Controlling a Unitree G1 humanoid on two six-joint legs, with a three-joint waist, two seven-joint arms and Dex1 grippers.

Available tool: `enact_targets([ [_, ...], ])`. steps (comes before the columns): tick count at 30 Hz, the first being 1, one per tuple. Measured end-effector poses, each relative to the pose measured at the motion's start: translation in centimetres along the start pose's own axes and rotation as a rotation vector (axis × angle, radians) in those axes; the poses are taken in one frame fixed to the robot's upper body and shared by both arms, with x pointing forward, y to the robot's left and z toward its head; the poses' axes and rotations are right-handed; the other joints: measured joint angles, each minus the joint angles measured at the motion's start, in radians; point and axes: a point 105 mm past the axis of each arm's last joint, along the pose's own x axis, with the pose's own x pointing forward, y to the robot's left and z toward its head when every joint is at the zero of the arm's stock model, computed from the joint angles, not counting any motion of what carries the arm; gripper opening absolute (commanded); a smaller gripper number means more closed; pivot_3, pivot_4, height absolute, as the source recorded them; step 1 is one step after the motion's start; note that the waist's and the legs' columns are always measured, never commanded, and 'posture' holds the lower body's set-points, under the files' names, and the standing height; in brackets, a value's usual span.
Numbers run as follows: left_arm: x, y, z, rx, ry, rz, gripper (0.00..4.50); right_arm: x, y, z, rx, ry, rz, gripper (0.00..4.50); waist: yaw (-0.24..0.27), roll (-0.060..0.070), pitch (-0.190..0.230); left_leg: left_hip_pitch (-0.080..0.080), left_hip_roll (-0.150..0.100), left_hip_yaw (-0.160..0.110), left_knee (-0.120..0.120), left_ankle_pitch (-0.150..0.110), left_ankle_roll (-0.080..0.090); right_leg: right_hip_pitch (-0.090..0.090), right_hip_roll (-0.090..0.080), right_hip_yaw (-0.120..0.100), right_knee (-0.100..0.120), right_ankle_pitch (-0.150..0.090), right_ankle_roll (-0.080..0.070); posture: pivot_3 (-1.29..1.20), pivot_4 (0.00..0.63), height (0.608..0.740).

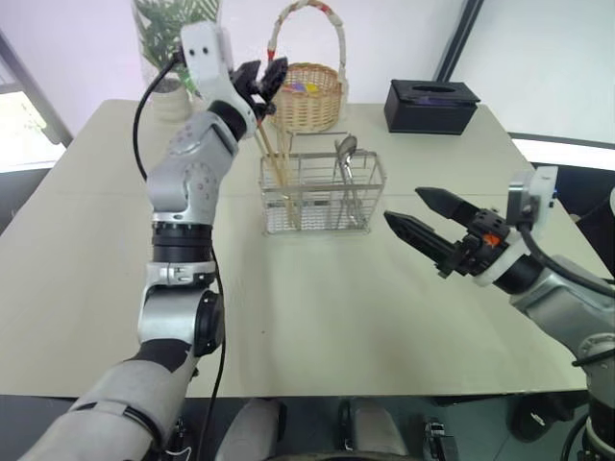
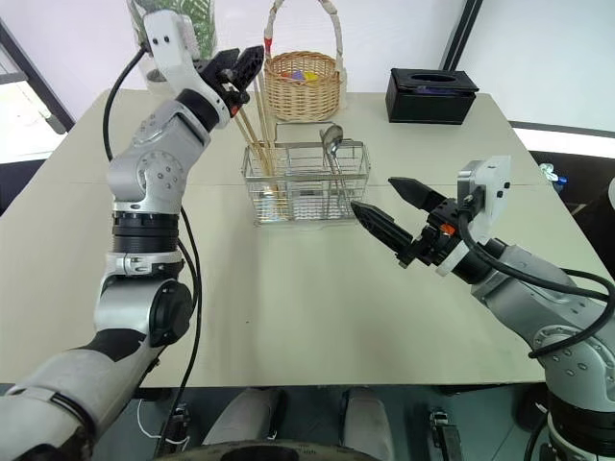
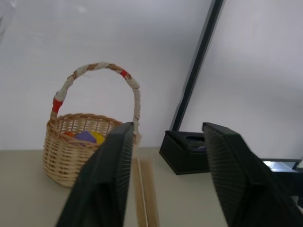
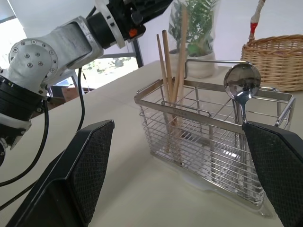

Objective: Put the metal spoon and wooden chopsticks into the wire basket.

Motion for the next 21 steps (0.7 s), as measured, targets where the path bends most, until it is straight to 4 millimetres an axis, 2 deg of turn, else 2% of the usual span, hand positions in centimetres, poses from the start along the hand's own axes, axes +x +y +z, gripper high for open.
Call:
enact_targets([
  [1, 0.0, 0.0, 0.0, -0.002, -0.001, -0.001, 4.35, 0.0, 0.0, 0.0, 0.0, 0.0, 0.0, 4.5, 0.0, 0.0, 0.0, 0.0, 0.0, 0.0, 0.0, 0.0, 0.0, 0.0, 0.0, 0.0, 0.0, 0.0, 0.0, 0.0, 0.15, 0.651],
  [2, 0.0, -0.1, 0.2, -0.002, -0.005, -0.004, 4.48, 0.0, 0.0, 0.0, -0.001, 0.0, 0.002, 4.5, 0.0, 0.0, 0.0, 0.0, 0.0, 0.0, 0.0, 0.0, 0.0, 0.0, 0.0, 0.0, 0.0, 0.0, 0.0, 0.0, 0.15, 0.651],
  [6, -0.4, -0.2, 0.6, -0.007, -0.012, -0.013, 4.48, 0.1, -0.2, 0.0, -0.008, 0.007, 0.014, 4.5, 0.0, 0.0, 0.0, 0.0, 0.0, 0.0, 0.0, 0.0, 0.0, 0.0, 0.0, 0.0, 0.0, 0.0, 0.0, 0.0, 0.15, 0.651],
  [8, -1.2, 0.7, 1.1, 0.039, 0.006, -0.021, 4.48, -0.1, -1.2, -0.1, -0.049, 0.041, 0.01, 4.5, -0.005, 0.001, 0.001, 0.0, 0.0, 0.001, 0.0, 0.0, 0.0, -0.001, 0.0, 0.0, 0.0, 0.0, 0.0, 0.0, 0.15, 0.651],
  [11, -4.2, 4.5, 3.9, 0.221, 0.058, -0.028, 4.48, -1.1, -3.9, 0.1, -0.146, 0.116, -0.03, 4.5, -0.03, 0.002, 0.001, 0.001, 0.001, 0.001, -0.002, 0.0, 0.0, -0.002, 0.001, 0.0, 0.002, 0.0, 0.0, 0.0, 0.15, 0.651],
  [14, -7.3, 5.8, 5.3, 0.382, 0.141, -0.114, 4.48, -2.1, -5.9, 0.1, -0.216, 0.171, -0.037, 4.5, -0.031, 0.006, 0.002, 0.002, 0.001, 0.002, -0.002, 0.0, 0.0, -0.001, 0.001, 0.0, 0.001, 0.0, -0.001, 0.0, 0.15, 0.651],
  [18, -11.3, 7.0, 4.2, 0.51, 0.3, -0.23, 4.48, -3.2, -6.9, 0.0, -0.282, 0.243, 0.014, 4.5, -0.026, 0.007, 0.002, 0.002, 0.0, 0.001, -0.001, 0.0, 0.0, 0.001, -0.001, 0.0, 0.0, 0.0, -0.001, 0.0, 0.15, 0.651],
  [21, -13.8, 6.7, 2.9, 0.545, 0.382, -0.319, 4.48, -3.7, -7.1, 0.0, -0.29, 0.272, 0.056, 4.5, -0.025, 0.007, 0.002, 0.001, 0.001, 0.0, -0.001, 0.0, 0.0, 0.002, -0.001, 0.001, -0.001, -0.002, -0.004, 0.0, 0.15, 0.651],
])
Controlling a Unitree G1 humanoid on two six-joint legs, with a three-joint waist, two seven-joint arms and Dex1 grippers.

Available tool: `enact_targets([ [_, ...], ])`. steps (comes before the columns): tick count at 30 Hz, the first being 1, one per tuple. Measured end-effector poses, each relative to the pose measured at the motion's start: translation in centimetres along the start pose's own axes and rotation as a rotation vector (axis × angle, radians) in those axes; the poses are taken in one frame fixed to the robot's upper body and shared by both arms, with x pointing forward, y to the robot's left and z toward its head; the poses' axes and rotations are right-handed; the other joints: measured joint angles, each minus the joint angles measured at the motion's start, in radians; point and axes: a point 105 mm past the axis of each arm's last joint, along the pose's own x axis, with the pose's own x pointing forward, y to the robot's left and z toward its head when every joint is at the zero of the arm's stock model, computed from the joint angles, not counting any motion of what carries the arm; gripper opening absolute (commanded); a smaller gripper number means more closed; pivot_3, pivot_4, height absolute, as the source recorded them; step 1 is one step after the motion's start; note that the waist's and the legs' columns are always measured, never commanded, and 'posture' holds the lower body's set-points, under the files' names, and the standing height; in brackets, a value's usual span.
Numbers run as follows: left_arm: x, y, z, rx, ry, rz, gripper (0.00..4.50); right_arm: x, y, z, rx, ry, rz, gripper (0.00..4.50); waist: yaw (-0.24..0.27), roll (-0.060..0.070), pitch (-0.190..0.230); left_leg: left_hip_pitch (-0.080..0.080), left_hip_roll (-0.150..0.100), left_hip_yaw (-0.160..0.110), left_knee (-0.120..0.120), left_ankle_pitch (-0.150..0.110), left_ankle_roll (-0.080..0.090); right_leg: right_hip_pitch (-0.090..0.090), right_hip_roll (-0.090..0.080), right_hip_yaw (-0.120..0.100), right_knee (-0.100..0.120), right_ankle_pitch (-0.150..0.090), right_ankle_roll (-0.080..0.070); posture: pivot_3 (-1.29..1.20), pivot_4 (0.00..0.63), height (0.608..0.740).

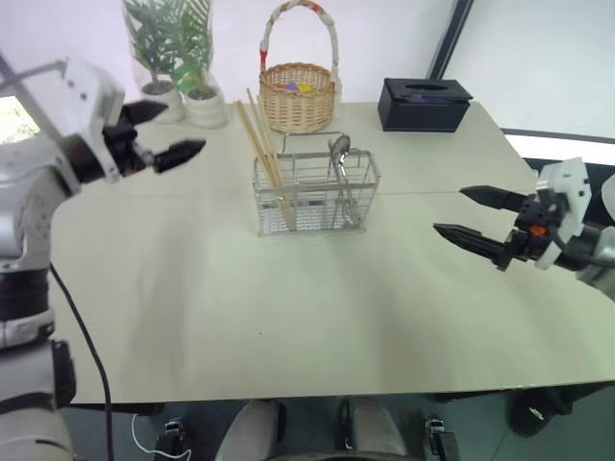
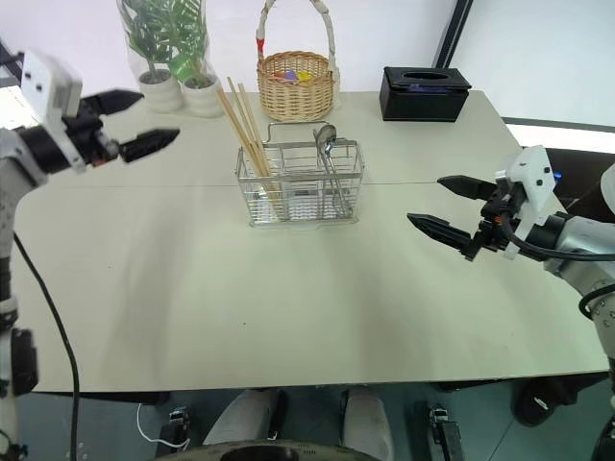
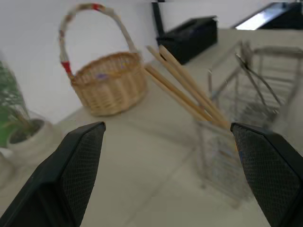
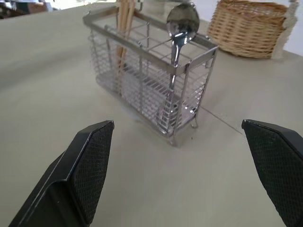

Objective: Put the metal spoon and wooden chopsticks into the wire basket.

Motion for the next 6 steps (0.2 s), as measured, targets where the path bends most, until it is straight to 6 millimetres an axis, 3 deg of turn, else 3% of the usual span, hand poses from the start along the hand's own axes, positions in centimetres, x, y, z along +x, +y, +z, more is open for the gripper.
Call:
enact_targets([
  [6, -1.6, -3.2, -1.6, 0.009, 0.055, -0.13, 4.48, 0.0, -0.3, 0.5, -0.02, -0.003, 0.025, 4.5, -0.003, 0.002, 0.002, 0.0, 0.001, 0.0, 0.0, 0.0, 0.0, 0.0, 0.0, 0.0, -0.001, 0.0, -0.001, 0.0, 0.15, 0.651],
])
